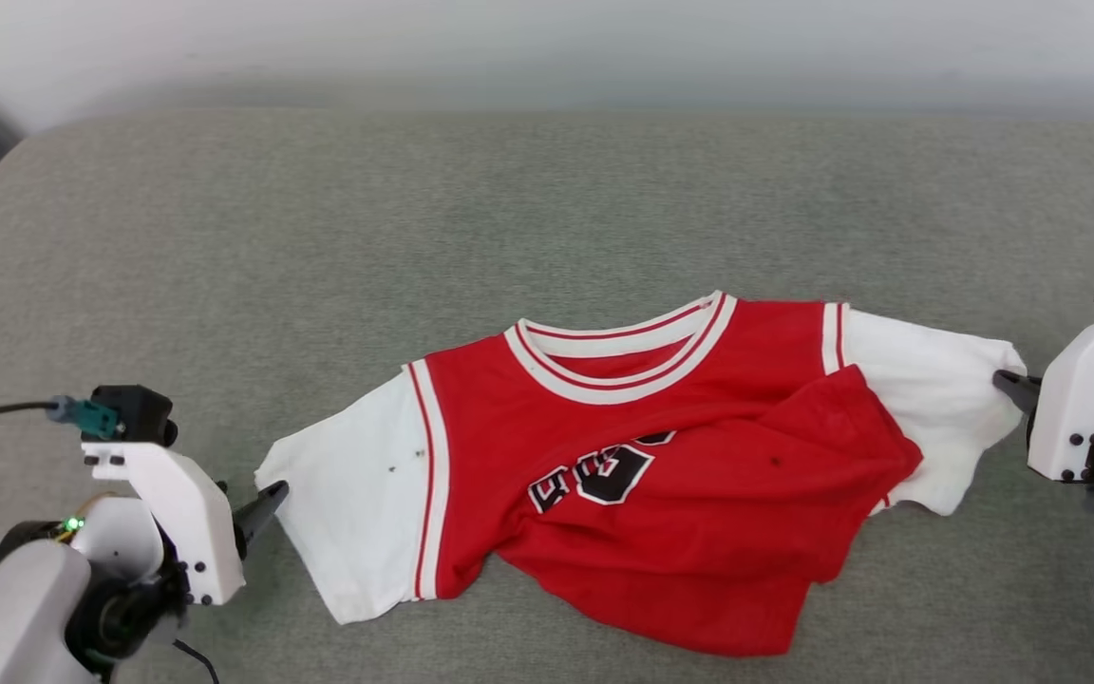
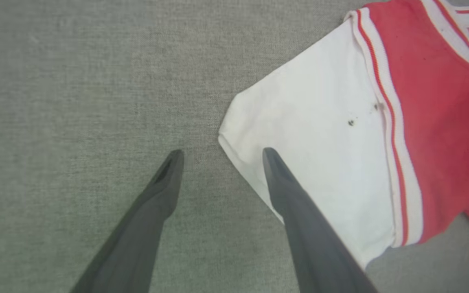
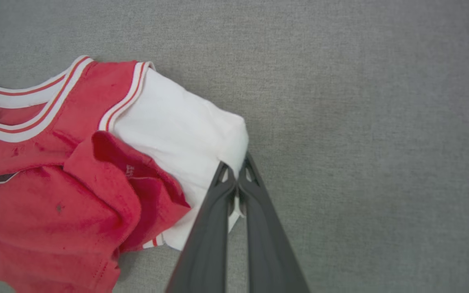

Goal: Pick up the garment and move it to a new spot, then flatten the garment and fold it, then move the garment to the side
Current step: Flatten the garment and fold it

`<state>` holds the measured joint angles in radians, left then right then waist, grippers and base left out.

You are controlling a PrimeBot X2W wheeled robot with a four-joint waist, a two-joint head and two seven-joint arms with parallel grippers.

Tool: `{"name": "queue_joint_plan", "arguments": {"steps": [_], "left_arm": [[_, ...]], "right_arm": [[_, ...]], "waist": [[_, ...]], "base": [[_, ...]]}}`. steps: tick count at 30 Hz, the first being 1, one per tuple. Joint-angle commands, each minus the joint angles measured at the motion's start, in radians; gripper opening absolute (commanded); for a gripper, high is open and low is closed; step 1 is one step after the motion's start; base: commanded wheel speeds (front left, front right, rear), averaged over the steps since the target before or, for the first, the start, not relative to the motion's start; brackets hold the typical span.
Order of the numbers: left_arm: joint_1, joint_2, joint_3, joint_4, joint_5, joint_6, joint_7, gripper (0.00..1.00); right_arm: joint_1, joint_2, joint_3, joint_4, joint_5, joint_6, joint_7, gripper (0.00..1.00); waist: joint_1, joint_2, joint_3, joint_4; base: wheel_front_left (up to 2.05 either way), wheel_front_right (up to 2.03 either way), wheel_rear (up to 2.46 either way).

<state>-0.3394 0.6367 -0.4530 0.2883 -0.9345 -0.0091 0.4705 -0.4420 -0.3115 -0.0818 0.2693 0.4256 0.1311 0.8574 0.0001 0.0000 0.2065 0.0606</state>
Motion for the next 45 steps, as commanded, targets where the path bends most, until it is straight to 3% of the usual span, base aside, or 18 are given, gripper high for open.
{"name": "queue_joint_plan", "arguments": {"steps": [1, 7, 11, 14, 20, 22, 33, 38, 45], "left_arm": [[-0.034, 0.007, -0.004, 0.012, -0.009, -0.01, 0.028, 1.0], [-0.096, 0.002, -0.031, 0.097, -0.035, -0.017, 0.142, 1.0], [-0.084, -0.049, -0.073, 0.168, -0.069, -0.017, 0.234, 1.0], [-0.072, -0.093, -0.103, 0.192, -0.086, -0.028, 0.267, 0.0], [-0.094, -0.102, -0.103, 0.204, -0.07, -0.045, 0.231, 0.0], [-0.114, -0.106, -0.072, 0.197, -0.077, -0.032, 0.189, 0.0], [-0.247, -0.019, -0.008, 0.113, 0.032, -0.001, 0.022, 0.0], [-0.36, 0.003, -0.014, 0.088, 0.106, 0.012, -0.011, 0.0], [-0.571, -0.013, -0.01, 0.12, 0.196, 0.02, -0.076, 0.0]], "right_arm": [[0.012, 0.006, 0.003, -0.01, 0.005, -0.001, -0.007, 0.0], [0.001, 0.016, 0.017, -0.033, 0.019, -0.001, -0.012, 0.0], [-0.012, 0.019, 0.027, -0.031, 0.03, -0.001, -0.021, 0.0], [-0.015, 0.014, 0.03, -0.024, 0.033, -0.001, -0.031, 0.0], [-0.021, -0.004, 0.027, -0.017, 0.029, -0.001, -0.048, 0.0], [-0.021, -0.01, 0.03, -0.014, 0.034, -0.001, -0.056, 0.0], [-0.061, -0.067, 0.04, -0.013, -0.014, -0.001, -0.146, 0.0], [-0.14, -0.103, 0.051, -0.027, -0.044, -0.001, -0.173, 0.0], [-0.337, -0.152, 0.089, -0.03, -0.074, -0.001, -0.208, 0.0]], "waist": [[-0.0001, 0.0, 0.007, -0.019], [-0.0001, 0.0, 0.058, -0.056], [-0.0001, 0.0, 0.079, -0.079], [-0.0001, 0.0, 0.084, -0.088], [-0.0001, 0.0, 0.068, -0.086], [-0.0001, 0.0, 0.047, -0.079], [-0.0001, 0.0, -0.109, -0.038], [-0.0001, 0.0, -0.165, -0.034], [-0.0001, 0.0, -0.178, -0.053]], "base": [[0.0, 0.0, 0.0], [0.0, 0.0, 0.0], [0.0, 0.0, 0.0], [0.0, 0.0, 0.0], [0.0, 0.0, 0.0], [0.0, 0.0, 0.0], [0.0, 0.0, 0.0], [0.0, 0.0, 0.0], [0.0, 0.0, 0.0]]}}
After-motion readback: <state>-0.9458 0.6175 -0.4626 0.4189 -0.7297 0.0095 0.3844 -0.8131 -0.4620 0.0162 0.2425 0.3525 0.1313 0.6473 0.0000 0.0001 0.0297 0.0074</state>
